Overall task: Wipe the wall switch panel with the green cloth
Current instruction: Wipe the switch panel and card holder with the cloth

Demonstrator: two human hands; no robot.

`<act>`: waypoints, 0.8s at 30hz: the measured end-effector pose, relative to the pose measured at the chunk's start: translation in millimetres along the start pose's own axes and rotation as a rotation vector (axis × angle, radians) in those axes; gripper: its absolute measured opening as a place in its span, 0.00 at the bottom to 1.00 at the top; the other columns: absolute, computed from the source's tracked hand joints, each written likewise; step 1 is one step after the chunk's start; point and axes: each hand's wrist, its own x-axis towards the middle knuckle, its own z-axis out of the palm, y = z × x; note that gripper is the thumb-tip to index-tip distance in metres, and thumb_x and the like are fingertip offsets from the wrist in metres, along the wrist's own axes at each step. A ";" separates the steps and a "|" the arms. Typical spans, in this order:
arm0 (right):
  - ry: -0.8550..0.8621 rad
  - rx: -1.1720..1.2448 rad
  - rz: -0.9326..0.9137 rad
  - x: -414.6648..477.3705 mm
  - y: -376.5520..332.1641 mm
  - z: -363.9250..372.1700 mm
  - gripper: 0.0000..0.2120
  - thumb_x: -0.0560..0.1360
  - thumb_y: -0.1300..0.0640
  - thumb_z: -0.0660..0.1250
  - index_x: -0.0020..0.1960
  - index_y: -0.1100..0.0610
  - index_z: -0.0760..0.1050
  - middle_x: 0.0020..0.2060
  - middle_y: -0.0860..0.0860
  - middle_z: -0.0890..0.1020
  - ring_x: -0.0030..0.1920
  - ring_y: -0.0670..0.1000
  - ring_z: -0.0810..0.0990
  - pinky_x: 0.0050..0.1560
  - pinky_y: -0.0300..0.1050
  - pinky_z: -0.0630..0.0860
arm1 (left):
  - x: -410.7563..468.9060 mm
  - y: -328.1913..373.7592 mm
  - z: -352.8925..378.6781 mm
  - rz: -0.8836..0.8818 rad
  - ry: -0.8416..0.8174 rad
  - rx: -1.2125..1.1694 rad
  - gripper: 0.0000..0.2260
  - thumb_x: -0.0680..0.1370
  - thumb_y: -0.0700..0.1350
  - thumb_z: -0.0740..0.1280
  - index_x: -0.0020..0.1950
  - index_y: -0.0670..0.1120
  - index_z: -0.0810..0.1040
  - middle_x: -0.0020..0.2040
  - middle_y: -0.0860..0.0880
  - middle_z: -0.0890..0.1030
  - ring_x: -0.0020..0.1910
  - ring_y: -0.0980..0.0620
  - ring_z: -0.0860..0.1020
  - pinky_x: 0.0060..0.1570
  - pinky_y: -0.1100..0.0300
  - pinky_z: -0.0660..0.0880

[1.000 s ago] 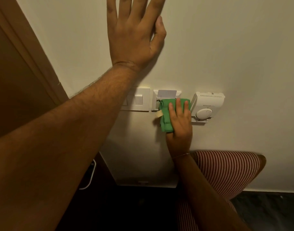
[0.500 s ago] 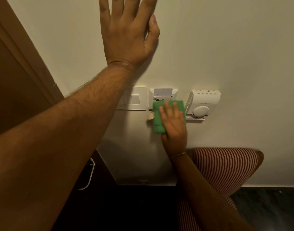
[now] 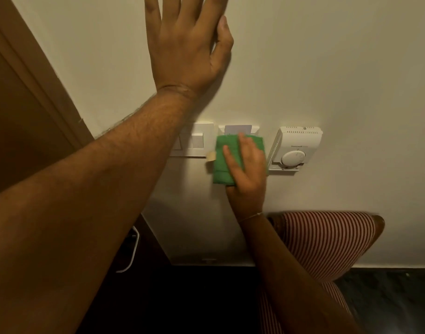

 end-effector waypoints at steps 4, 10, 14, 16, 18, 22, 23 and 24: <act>0.169 0.015 0.180 -0.8 1.7 4.2 0.18 0.85 0.53 0.70 0.73 0.57 0.78 0.73 0.55 0.72 0.73 0.62 0.73 0.77 0.59 0.72 | -2.9 2.4 -2.3 -0.018 0.009 0.008 0.16 0.81 0.48 0.71 0.66 0.44 0.86 0.62 0.42 0.86 0.62 0.40 0.84 0.68 0.42 0.76; -0.004 0.024 -0.029 -6.2 -24.4 26.5 0.30 0.74 0.66 0.80 0.73 0.56 0.77 0.68 0.52 0.79 0.69 0.56 0.75 0.74 0.55 0.72 | 1.1 0.2 -2.5 0.003 -0.041 0.009 0.18 0.83 0.48 0.69 0.71 0.44 0.83 0.67 0.40 0.83 0.67 0.36 0.82 0.70 0.32 0.74; -0.015 0.016 -0.020 -12.1 -3.2 8.1 0.22 0.81 0.58 0.75 0.73 0.59 0.77 0.70 0.55 0.80 0.71 0.58 0.76 0.75 0.60 0.72 | 1.8 0.4 -0.6 0.011 -0.027 0.017 0.19 0.83 0.48 0.69 0.72 0.44 0.83 0.68 0.39 0.83 0.67 0.35 0.81 0.69 0.31 0.74; 0.063 0.022 0.083 -11.6 6.7 -0.6 0.18 0.86 0.52 0.67 0.73 0.60 0.78 0.69 0.55 0.79 0.70 0.60 0.76 0.72 0.63 0.74 | 1.2 0.2 0.1 0.003 -0.012 -0.001 0.18 0.82 0.48 0.70 0.71 0.44 0.84 0.67 0.40 0.84 0.66 0.36 0.82 0.69 0.33 0.74; 0.125 0.056 0.175 -8.3 4.4 -0.3 0.19 0.87 0.50 0.65 0.72 0.60 0.78 0.68 0.55 0.79 0.69 0.62 0.76 0.71 0.62 0.75 | -0.4 0.8 0.5 -0.005 0.002 -0.009 0.17 0.82 0.48 0.70 0.69 0.44 0.85 0.65 0.41 0.85 0.63 0.38 0.83 0.68 0.36 0.76; 0.044 0.110 0.150 -5.3 -24.2 17.1 0.24 0.80 0.66 0.72 0.74 0.56 0.75 0.70 0.52 0.77 0.72 0.59 0.73 0.76 0.58 0.72 | -1.2 0.7 1.5 0.001 0.008 -0.010 0.16 0.81 0.49 0.70 0.67 0.44 0.86 0.63 0.42 0.86 0.61 0.39 0.85 0.67 0.37 0.77; 0.004 0.109 0.104 -4.2 -30.0 19.9 0.27 0.77 0.68 0.74 0.74 0.57 0.76 0.70 0.52 0.78 0.72 0.58 0.73 0.76 0.57 0.72 | -1.4 1.3 1.4 0.002 0.005 -0.008 0.17 0.81 0.48 0.70 0.67 0.44 0.86 0.63 0.41 0.86 0.62 0.39 0.84 0.67 0.36 0.77; -0.016 0.099 0.057 -3.4 -31.9 22.3 0.27 0.76 0.69 0.75 0.73 0.57 0.77 0.69 0.53 0.80 0.71 0.57 0.74 0.76 0.56 0.72 | -1.4 1.6 1.1 0.001 0.002 -0.009 0.17 0.81 0.48 0.70 0.68 0.44 0.85 0.64 0.41 0.85 0.62 0.38 0.84 0.67 0.34 0.76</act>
